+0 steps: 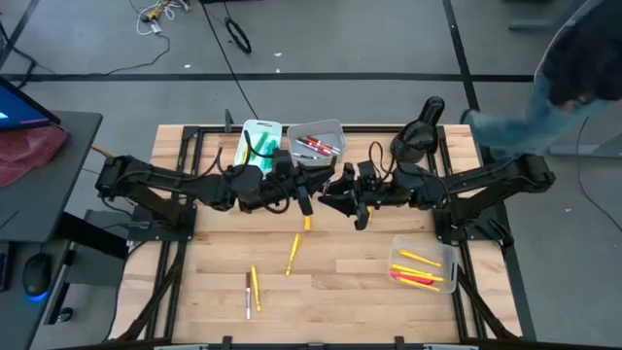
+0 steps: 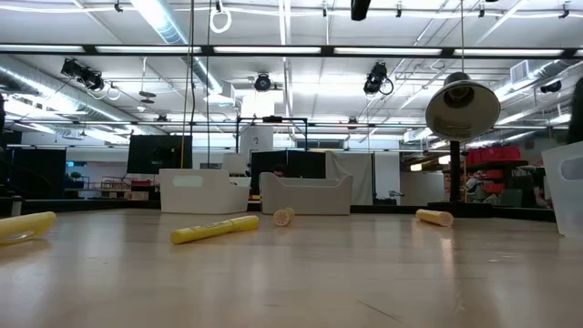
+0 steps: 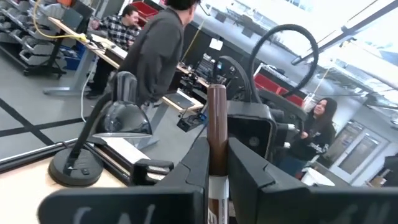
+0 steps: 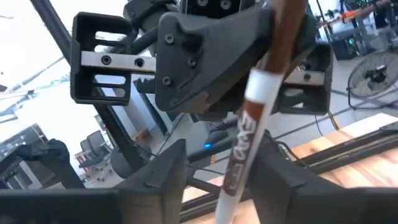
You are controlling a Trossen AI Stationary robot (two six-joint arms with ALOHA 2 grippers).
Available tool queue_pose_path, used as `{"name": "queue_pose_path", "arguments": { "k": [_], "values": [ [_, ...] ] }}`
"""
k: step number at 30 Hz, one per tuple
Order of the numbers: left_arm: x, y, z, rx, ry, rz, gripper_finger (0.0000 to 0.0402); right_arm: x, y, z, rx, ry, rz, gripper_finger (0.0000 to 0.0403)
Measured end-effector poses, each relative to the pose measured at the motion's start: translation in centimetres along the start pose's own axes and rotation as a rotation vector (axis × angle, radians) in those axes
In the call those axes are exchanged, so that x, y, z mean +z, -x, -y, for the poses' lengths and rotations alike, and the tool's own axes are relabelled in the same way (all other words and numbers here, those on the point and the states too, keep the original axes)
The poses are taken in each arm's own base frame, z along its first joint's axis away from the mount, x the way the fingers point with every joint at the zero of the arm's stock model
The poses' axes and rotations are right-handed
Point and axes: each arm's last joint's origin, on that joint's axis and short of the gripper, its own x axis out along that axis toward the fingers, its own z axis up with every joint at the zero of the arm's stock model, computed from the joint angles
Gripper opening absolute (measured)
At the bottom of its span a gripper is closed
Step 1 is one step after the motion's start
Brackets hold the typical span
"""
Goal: Pick & Place Markers
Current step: Put the brown marker pen into the gray bin
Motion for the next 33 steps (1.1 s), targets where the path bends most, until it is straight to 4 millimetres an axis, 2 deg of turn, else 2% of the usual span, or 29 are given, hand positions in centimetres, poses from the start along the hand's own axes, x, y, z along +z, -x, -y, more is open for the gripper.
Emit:
{"name": "queue_pose_path", "arguments": {
  "k": [3, 9, 16, 21, 26, 29, 33],
  "values": [
    [0.1, 0.0, 0.1, -0.007, 0.003, 0.0, 0.0041, 0.1, 0.0, -0.1, 0.0, 0.019, 0.004, 0.0125],
    [-0.1, 0.0, 0.0, -0.001, -0.014, -0.012, 0.0056, 0.2, 0.2, 0.2, -0.028, 0.007, -0.03, 0.0022],
    [-0.5, 0.6, -1.0, 0.062, -0.085, -0.149, 0.0104, 0.2, 1.2, 0.7, -0.182, -0.031, -0.171, 0.003],
    [0.7, 3.3, -3.2, 0.232, -0.14, -0.351, 0.0151, 2.2, 1.6, 1.6, -0.356, -0.007, -0.371, 0.002],
    [1.7, 6.8, -5.7, 0.407, -0.222, -0.543, 0.0182, 4.6, 1.4, 3.7, -0.513, 0.031, -0.509, 0.002],
    [1.4, 8.4, -7.3, 0.467, -0.235, -0.581, 0.0185, 5.2, 0.7, 5.8, -0.582, 0.078, -0.609, 0.002],
    [-0.1, 10.7, -9.8, 0.509, -0.183, -0.571, 0.0177, 5.9, -1.6, 9.1, -0.589, 0.131, -0.687, 0.002]
  ]
}}
